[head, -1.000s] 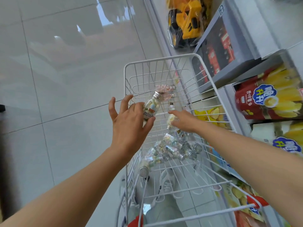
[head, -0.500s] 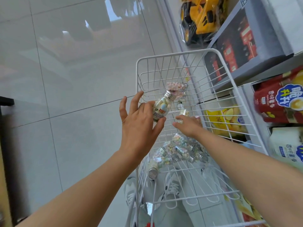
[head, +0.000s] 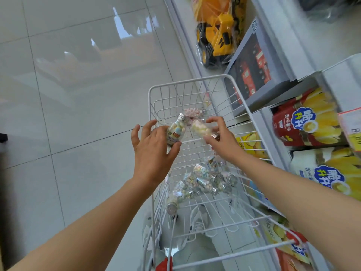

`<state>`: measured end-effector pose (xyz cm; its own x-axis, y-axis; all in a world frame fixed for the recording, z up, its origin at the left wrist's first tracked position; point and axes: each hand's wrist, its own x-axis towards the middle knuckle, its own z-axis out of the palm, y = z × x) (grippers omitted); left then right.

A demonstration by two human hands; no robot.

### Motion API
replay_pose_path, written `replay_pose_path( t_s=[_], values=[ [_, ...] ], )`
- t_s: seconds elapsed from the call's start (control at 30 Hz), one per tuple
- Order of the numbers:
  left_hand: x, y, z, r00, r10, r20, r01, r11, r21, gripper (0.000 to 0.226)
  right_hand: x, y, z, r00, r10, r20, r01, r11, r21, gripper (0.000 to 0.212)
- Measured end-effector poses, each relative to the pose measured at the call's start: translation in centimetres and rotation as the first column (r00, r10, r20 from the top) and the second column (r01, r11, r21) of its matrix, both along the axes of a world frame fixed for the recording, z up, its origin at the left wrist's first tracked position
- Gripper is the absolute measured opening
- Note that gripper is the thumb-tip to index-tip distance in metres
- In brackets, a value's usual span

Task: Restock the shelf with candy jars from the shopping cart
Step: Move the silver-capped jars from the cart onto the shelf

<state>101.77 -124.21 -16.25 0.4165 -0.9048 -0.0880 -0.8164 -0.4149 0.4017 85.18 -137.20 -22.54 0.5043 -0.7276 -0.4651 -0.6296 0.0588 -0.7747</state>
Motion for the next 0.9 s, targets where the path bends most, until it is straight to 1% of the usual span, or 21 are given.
replay_pose_path(
  t_s=[0.03,0.1,0.17,0.27,0.3,0.37,0.5,0.6,0.7,0.77,0.83,0.9],
  values=[
    [0.0,-0.3,0.4,1.0,0.011,-0.02,-0.011,1.0,-0.005,0.036,0.0,-0.3,1.3,0.998,-0.028,0.057,0.026,0.999,0.036,0.04],
    [-0.1,-1.0,1.5,0.997,0.044,-0.067,-0.045,0.999,-0.018,0.033,0.2,-0.8,3.5,0.984,-0.104,0.148,0.085,0.988,0.128,0.043],
    [-0.1,-2.1,3.0,0.985,0.097,-0.143,-0.101,0.995,-0.023,0.031,0.3,-1.5,5.5,0.965,-0.178,0.193,0.146,0.975,0.169,0.035],
    [0.1,-3.8,5.1,0.94,0.149,-0.306,-0.165,0.986,-0.028,0.027,0.3,-2.3,8.5,0.923,-0.297,0.243,0.253,0.947,0.197,0.019],
    [0.3,-4.5,5.7,0.927,0.14,-0.349,-0.162,0.986,-0.036,0.024,0.3,-2.4,9.5,0.906,-0.334,0.261,0.288,0.937,0.199,0.021],
    [0.7,-5.6,6.9,0.91,0.092,-0.405,-0.122,0.991,-0.049,0.021,0.3,-2.7,11.6,0.883,-0.388,0.263,0.347,0.918,0.19,0.03],
    [1.4,-7.4,10.2,0.851,-0.028,-0.524,-0.011,0.997,-0.072,0.021,0.3,-2.9,15.3,0.839,-0.475,0.267,0.448,0.88,0.158,0.021],
    [1.8,-8.3,13.1,0.76,-0.089,-0.644,0.061,0.996,-0.066,0.017,0.4,-2.4,17.8,0.794,-0.545,0.268,0.523,0.838,0.155,0.028],
    [2.2,-9.2,15.9,0.688,-0.162,-0.707,0.158,0.985,-0.072,0.018,0.5,-1.4,20.3,0.767,-0.582,0.272,0.565,0.812,0.145,0.036],
    [1.9,-9.5,17.7,0.61,-0.168,-0.774,0.2,0.978,-0.055,0.019,0.5,-0.5,22.3,0.736,-0.613,0.286,0.6,0.787,0.144,0.04],
    [1.3,-9.5,19.6,0.533,-0.172,-0.828,0.218,0.974,-0.062,0.016,0.1,0.5,24.2,0.687,-0.658,0.308,0.644,0.748,0.16,0.036],
    [0.3,-9.2,21.0,0.496,-0.21,-0.842,0.252,0.963,-0.092,0.012,-0.7,1.8,26.3,0.669,-0.665,0.33,0.659,0.737,0.15,0.03]
  ],
)
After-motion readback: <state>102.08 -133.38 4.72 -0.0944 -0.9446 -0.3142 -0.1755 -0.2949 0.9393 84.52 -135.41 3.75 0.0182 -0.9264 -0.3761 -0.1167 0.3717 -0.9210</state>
